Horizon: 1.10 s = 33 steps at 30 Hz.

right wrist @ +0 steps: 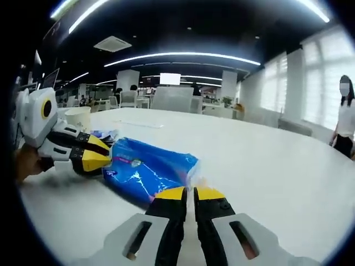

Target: Arrange the tabletop items into an orderly group along one side of the table until the central work area is clear of visible clutter.

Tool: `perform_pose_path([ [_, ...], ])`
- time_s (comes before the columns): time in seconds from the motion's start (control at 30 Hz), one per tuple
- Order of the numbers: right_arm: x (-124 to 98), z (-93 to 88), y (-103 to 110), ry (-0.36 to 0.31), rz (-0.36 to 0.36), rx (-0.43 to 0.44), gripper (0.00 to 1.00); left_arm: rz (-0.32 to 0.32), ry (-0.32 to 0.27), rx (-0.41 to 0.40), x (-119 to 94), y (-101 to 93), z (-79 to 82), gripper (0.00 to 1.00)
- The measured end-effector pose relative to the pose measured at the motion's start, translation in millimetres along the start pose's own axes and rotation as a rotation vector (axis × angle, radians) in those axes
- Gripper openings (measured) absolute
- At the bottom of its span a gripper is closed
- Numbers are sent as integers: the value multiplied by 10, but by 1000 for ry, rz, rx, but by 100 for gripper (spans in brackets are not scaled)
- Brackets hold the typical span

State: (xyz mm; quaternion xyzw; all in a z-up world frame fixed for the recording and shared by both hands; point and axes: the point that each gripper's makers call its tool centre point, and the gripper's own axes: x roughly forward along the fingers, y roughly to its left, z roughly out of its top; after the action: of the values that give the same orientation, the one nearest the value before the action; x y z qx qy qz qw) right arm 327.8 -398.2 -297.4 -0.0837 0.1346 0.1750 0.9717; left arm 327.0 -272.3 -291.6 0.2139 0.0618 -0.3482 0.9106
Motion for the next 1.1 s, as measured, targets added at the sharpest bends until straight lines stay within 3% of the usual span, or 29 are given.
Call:
perform_pose_path([
  [0.6,-73,98,73,2,15,-31,9,-32,23,-19,-105,-18,4,16],
  [0.67,-85,92,117,17,27,-33,12,-58,7,-65,-132,-50,37,17],
  [0.83,-139,129,205,31,45,-65,20,-89,4,-77,-227,-104,81,25],
  [1.1,-292,99,376,130,98,-145,41,-170,6,-95,-380,-262,151,42],
])
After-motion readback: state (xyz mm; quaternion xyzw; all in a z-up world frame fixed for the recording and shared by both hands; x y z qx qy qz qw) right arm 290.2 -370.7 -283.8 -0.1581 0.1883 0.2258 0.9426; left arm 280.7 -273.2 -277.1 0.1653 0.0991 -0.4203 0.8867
